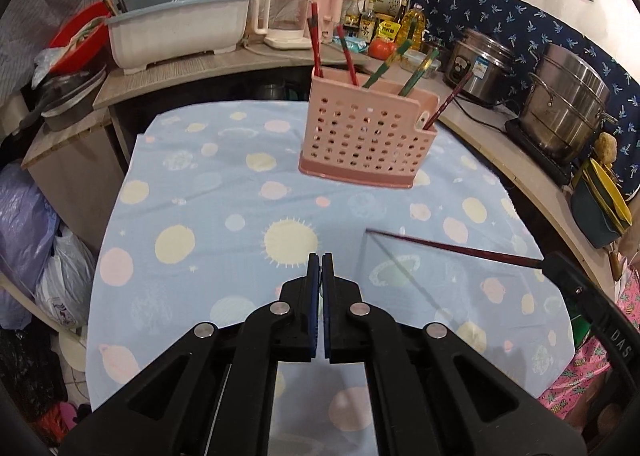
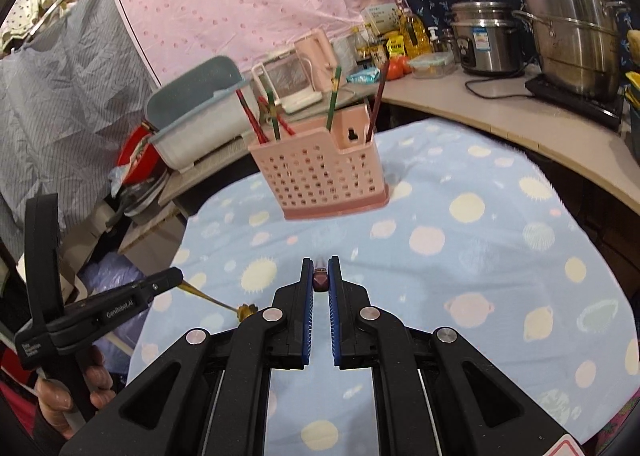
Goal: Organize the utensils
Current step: 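Lift the spoon and chopstick with both tools over the pink holder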
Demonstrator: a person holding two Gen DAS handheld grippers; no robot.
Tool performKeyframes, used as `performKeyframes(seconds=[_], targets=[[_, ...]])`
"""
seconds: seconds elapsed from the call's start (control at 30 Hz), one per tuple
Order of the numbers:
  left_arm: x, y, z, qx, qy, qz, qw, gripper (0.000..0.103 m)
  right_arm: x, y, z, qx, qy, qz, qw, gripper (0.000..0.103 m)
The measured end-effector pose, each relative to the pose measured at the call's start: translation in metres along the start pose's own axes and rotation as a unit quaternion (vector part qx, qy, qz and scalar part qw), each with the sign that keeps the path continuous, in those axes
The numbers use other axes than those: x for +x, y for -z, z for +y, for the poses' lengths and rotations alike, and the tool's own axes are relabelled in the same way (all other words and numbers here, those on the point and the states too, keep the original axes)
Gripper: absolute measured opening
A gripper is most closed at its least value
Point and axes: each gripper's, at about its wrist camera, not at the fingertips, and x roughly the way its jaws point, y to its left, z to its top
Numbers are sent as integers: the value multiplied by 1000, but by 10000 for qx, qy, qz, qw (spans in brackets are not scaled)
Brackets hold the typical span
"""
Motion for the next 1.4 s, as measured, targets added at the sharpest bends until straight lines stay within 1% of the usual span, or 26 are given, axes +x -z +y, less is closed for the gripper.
performKeyframes(seconds=[0.23, 0.43, 0.67, 0.87, 0.97, 1.17, 1.3, 1.4], targets=[[-10, -38, -11, 105, 58, -289, 9995, 1, -3, -42, 1, 11, -63, -315, 9995, 7], [-13, -79, -18, 199, 54, -548, 9983, 1, 0, -84, 0, 83, -159, -593, 9981, 7], [-13, -133, -22, 298, -46, -879, 9957, 1, 2, -141, -1, 33, -29, -1145, 9934, 7], [-4, -173, -27, 402, -125, -1083, 9932, 1, 8, -190, -4, 59, 153, -1612, 9868, 7], [4, -192, -28, 412, -147, -1117, 9928, 1, 15, -209, -6, 46, 259, -1766, 9839, 7], [31, -214, -27, 435, -188, -1059, 9932, 1, 41, -236, -10, -31, 466, -1877, 9811, 7], [52, -219, -25, 420, -216, -942, 9944, 1, 67, -239, -18, -7, 504, -1678, 9845, 7], [66, -220, -24, 405, -234, -854, 9953, 1, 86, -232, -20, -13, 492, -1487, 9877, 7]])
